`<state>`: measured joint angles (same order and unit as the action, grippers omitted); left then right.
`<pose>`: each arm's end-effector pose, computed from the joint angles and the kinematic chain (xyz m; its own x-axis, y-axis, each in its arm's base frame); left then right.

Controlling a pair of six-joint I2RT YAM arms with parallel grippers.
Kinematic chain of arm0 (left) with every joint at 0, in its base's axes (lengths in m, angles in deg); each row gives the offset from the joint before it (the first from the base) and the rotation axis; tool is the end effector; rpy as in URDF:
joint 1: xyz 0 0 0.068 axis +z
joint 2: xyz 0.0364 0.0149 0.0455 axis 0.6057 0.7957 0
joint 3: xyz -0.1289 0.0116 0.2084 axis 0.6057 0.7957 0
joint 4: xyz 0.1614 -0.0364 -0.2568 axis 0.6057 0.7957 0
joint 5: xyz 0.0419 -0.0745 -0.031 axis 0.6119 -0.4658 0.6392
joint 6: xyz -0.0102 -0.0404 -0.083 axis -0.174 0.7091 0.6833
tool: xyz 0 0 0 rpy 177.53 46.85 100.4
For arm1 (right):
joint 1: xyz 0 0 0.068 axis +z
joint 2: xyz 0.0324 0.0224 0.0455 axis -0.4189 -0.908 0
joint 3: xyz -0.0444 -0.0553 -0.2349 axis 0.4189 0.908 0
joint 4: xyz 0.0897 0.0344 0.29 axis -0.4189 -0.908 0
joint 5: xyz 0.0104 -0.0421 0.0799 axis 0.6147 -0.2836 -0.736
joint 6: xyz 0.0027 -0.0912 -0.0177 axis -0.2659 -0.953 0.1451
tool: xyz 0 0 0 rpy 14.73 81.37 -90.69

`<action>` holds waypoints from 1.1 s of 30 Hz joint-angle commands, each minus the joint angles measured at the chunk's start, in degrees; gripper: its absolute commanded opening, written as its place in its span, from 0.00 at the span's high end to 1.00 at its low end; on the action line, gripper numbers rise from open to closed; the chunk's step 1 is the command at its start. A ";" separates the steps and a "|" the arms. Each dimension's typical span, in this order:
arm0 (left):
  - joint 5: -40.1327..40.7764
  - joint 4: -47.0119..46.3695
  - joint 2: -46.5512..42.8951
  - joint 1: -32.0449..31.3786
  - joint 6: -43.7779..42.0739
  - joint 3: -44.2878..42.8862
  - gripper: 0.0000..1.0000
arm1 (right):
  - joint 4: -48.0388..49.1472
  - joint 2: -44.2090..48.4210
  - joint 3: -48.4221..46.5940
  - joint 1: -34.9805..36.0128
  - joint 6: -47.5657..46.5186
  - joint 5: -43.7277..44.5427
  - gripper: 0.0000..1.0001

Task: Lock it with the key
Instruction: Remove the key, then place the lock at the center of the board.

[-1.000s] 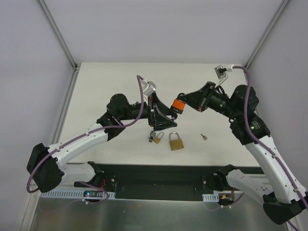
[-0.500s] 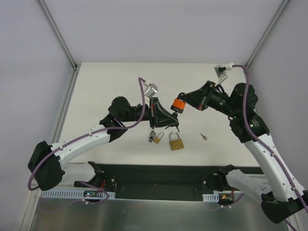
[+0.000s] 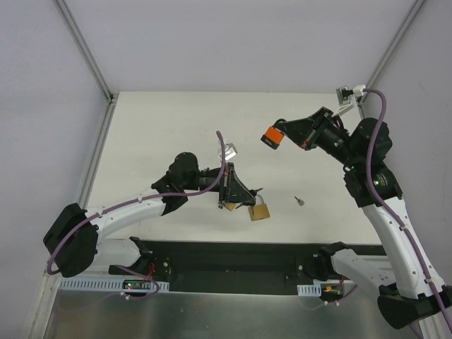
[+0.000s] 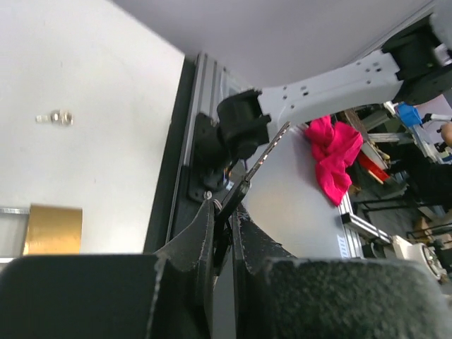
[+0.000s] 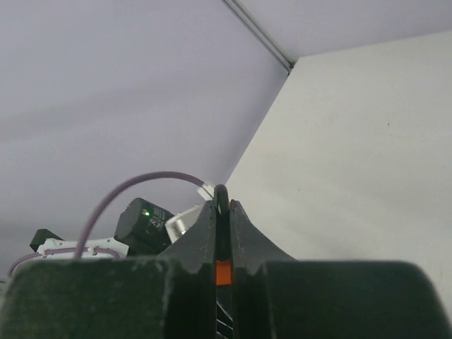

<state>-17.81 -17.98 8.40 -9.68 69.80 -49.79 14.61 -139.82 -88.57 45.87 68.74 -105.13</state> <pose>0.1996 -0.3006 0.2636 -0.5351 -0.0718 -0.8418 0.8438 -0.0954 -0.5282 0.2633 0.1431 0.4486 -0.2779 0.3538 -0.8931 -0.7012 0.5607 0.4404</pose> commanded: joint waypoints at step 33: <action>16.47 29.48 -20.31 32.37 15.47 24.09 1.00 | 20.71 -39.50 7.76 22.39 -4.76 -8.00 1.00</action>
<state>-4.48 9.60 -9.21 21.66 82.76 -27.10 26.33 -173.69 -77.93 64.82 62.25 -112.54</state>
